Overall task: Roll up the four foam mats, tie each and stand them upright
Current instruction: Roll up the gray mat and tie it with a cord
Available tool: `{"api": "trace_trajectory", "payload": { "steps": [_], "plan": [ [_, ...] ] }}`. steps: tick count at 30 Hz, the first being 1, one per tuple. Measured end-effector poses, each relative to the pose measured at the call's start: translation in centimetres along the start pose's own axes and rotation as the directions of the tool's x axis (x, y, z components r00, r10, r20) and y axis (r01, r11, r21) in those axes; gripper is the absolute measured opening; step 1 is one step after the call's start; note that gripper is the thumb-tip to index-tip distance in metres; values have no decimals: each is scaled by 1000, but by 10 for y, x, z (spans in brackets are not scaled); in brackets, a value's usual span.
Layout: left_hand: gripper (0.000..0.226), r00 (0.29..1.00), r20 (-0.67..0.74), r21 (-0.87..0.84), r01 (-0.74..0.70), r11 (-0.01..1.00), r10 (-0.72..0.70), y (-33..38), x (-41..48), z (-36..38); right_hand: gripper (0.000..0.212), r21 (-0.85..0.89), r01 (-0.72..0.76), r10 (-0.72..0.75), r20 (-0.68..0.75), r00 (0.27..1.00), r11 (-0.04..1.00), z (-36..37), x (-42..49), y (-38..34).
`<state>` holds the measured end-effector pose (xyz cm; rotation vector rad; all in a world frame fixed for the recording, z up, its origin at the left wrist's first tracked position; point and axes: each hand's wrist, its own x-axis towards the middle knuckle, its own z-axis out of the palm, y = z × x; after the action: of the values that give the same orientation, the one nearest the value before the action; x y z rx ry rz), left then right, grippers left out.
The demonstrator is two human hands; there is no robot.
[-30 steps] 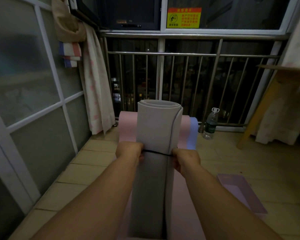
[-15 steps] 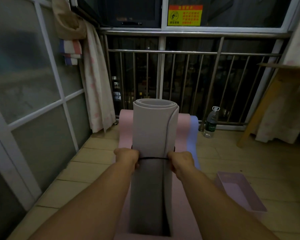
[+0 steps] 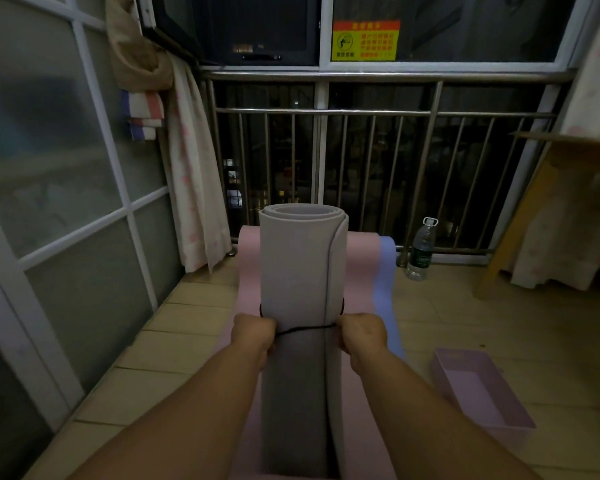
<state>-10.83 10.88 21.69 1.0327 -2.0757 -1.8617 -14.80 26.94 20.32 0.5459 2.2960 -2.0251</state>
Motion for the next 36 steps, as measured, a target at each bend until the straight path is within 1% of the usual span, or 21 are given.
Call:
{"api": "trace_trajectory", "payload": {
  "steps": [2,4,7,9,12,15,17,21,26,28,31,34,36],
  "plan": [
    [44,1000,-21,-12,1,1000,-1,2,0,1,33,1,-7,7,-26,1000,1000,1,4,1],
    [45,998,-60,-27,-2,1000,0,2,-2,4,37,-42,-18,16,-40,999,999,1,6,3],
    [51,985,-173,-29,-8,1000,3,6,-12,5,40,-61,-4,3,-19,1000,998,0,6,1],
    [47,974,-224,-22,4,1000,-9,10,-20,8,39,-91,-1,0,-15,1000,996,0,4,-2],
    [39,968,-251,-25,15,1000,-20,16,-27,11,33,-87,-1,1,-6,1000,996,1,3,-4],
    [33,966,-260,-47,-16,999,3,14,-30,13,30,-54,-30,29,-18,999,998,2,3,-4],
    [31,964,-264,-122,-38,992,5,12,-33,16,27,-57,-25,25,-2,1000,998,4,3,-4],
    [36,973,-233,-183,-41,982,-3,14,-30,20,27,-84,-8,8,1,1000,996,6,4,-3],
    [37,971,-239,-184,-34,982,-12,9,-26,19,28,-63,-3,5,20,1000,998,5,0,-1],
    [40,972,-235,-199,-33,979,-15,7,-28,19,28,-62,-4,5,21,1000,998,6,-5,-1],
    [45,976,-218,-158,-40,987,5,5,-26,15,26,-36,-31,32,34,999,999,9,-8,3],
    [46,976,-218,-85,-10,996,-9,-2,-22,8,33,11,-127,125,71,990,992,16,-10,12],
    [49,973,-231,-32,15,999,-22,-8,-19,4,27,28,-176,172,113,979,984,20,-12,15]
  ]
}}
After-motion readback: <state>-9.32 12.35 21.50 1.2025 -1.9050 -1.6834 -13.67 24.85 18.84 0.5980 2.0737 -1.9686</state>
